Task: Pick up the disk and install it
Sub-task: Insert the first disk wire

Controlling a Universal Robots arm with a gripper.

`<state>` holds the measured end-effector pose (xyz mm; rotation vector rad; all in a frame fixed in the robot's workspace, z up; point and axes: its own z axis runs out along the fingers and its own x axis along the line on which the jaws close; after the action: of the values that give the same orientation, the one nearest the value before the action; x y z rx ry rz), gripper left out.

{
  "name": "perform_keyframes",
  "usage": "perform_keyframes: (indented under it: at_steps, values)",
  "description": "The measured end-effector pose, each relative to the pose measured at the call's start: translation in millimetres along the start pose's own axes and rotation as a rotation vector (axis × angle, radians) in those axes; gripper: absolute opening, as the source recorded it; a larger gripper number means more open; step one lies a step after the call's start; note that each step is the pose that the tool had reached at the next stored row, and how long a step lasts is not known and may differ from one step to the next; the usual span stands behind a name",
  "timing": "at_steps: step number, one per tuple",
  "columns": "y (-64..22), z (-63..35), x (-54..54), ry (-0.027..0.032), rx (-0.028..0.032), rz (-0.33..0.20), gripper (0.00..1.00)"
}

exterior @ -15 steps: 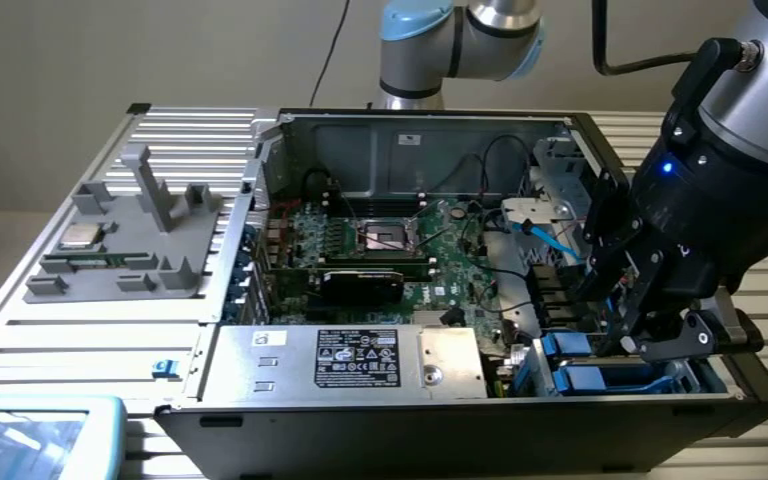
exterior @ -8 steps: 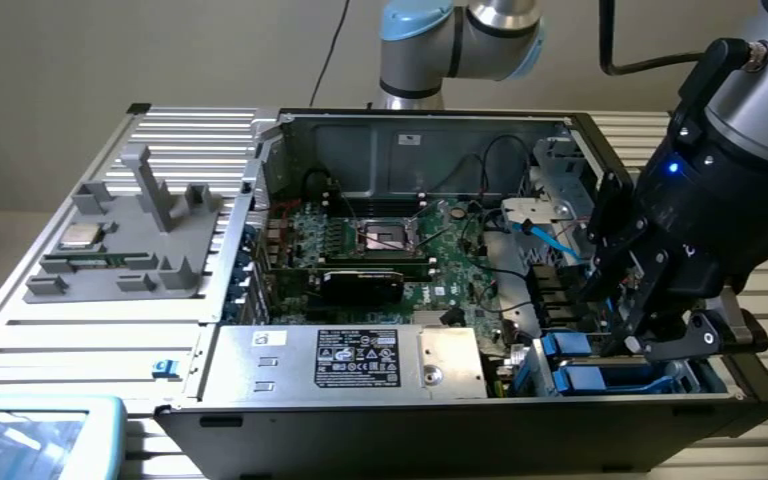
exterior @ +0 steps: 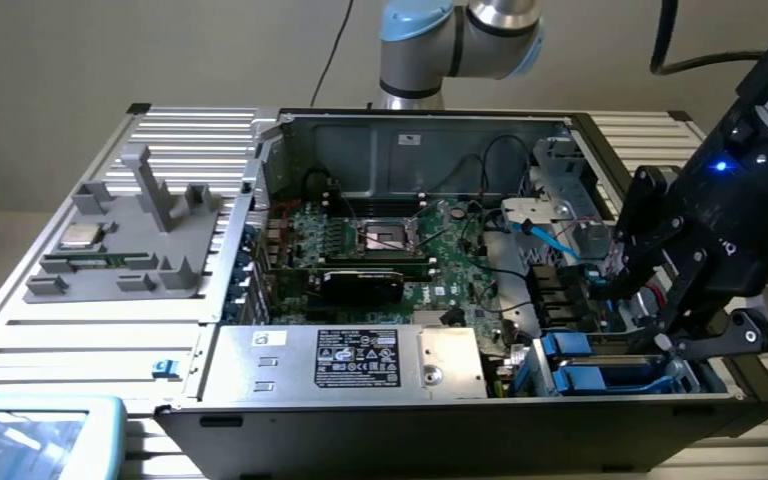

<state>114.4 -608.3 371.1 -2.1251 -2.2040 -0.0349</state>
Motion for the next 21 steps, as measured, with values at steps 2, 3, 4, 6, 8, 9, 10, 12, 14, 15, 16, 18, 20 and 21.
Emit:
perform_keyframes:
  at_steps: [2, 3, 4, 6, 8, 9, 10, 12, 14, 15, 16, 18, 20, 21]
  values:
    - [3.7, -0.6, 0.0, 0.0011, 0.0112, 0.001, 0.51]
    - [4.7, -1.1, 0.2, 0.0013, 0.0177, 0.001, 0.51]
    - [5.3, -1.7, 0.5, 0.0017, 0.0251, 0.002, 0.51]
    - [6.4, -2.9, 0.8, 0.0025, 0.0459, 0.003, 0.51]
    - [7.7, -3.4, 0.8, 0.0019, 0.0685, 0.005, 0.51]
    - [7.8, -3.4, 0.8, 0.0019, 0.0705, 0.005, 0.51]
    - [7.8, -3.4, 0.8, 0.0019, 0.0705, 0.005, 0.51]
    - [8.2, -3.4, 0.8, 0.0008, 0.0714, 0.006, 0.51]
    - [9.5, -3.4, 0.7, -0.0073, 0.0767, 0.008, 0.51]
    - [10.2, -3.6, 0.7, -0.0138, 0.0799, 0.009, 0.51]
    - [10.8, -3.7, 0.7, -0.0210, 0.0839, 0.010, 0.51]
    - [11.2, -3.9, 0.7, -0.0378, 0.0914, 0.014, 0.51]
    - [11.2, -3.8, 0.6, -0.0455, 0.0921, 0.016, 0.51]
    - [11.2, -3.8, 0.6, -0.0455, 0.0921, 0.016, 0.51]
